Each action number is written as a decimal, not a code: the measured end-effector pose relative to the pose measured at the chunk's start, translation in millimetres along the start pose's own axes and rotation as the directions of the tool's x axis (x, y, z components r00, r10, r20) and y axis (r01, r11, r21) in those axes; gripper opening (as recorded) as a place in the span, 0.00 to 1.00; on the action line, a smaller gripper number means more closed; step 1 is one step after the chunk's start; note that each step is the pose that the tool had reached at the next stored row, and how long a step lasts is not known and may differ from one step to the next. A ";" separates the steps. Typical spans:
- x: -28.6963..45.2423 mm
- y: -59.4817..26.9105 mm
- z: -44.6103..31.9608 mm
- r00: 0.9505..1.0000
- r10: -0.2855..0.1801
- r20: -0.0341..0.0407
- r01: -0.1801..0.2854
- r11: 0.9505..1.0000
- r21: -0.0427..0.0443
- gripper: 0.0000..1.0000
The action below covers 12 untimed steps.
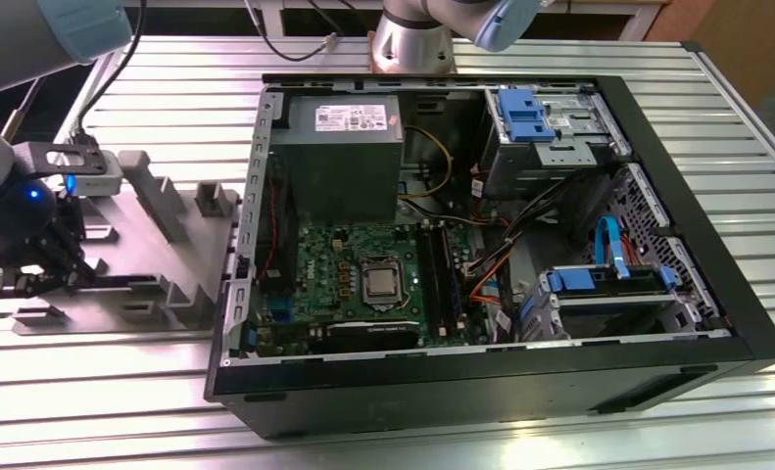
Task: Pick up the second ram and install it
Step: 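Pick up the second ram and move it above second insertion slot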
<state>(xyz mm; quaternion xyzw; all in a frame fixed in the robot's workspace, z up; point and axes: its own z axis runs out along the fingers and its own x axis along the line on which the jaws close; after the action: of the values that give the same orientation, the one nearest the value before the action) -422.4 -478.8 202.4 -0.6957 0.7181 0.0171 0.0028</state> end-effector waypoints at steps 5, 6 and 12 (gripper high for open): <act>-0.2 0.2 -7.7 1.000 0.000 0.000 0.000 1.000 0.000 0.11; -0.3 0.2 -10.5 1.000 0.000 0.000 0.000 1.000 0.000 0.11; -0.9 0.7 -33.4 1.000 0.000 0.000 0.000 1.000 0.000 0.11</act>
<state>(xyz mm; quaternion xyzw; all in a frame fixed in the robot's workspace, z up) -422.4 -478.7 235.8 -0.6957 0.7181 0.0170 0.0030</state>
